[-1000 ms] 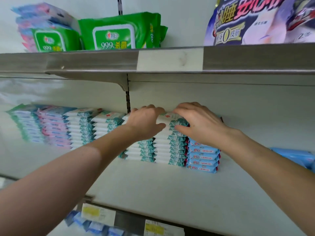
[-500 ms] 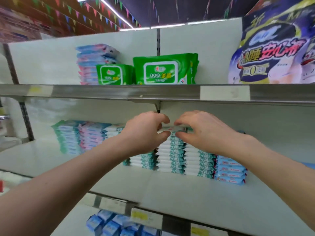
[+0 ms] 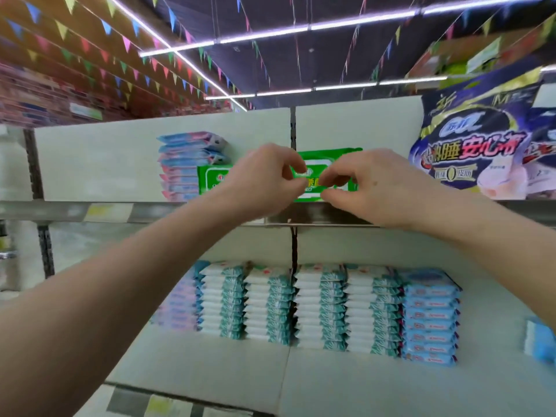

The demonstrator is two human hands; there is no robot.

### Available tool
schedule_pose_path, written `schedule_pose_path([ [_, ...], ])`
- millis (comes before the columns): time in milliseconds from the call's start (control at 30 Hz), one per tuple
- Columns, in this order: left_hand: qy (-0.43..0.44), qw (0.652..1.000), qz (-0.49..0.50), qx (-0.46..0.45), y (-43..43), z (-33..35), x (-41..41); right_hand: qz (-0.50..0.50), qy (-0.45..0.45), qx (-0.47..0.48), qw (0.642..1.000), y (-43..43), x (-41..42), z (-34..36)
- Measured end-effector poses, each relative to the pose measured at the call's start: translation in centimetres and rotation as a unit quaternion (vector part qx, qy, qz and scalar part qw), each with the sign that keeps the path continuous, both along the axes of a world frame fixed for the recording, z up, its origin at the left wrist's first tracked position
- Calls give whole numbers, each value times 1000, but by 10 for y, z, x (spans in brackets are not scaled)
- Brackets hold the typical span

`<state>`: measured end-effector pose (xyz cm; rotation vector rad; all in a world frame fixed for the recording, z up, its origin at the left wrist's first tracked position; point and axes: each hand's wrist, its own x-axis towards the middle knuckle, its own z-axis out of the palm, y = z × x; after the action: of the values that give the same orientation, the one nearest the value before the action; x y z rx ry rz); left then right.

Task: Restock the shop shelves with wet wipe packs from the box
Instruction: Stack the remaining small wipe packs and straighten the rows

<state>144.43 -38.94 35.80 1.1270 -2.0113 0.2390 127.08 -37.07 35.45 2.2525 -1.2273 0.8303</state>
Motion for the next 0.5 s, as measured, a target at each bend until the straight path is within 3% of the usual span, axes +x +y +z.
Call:
schedule_pose_path([
  [200,-62,994,84,29,-67,31,-5,-120,66,1,991,-61,-14,39],
  [500,-136,978,149,52,-154,37,-28,-189,135,1,973,-143,-12,57],
])
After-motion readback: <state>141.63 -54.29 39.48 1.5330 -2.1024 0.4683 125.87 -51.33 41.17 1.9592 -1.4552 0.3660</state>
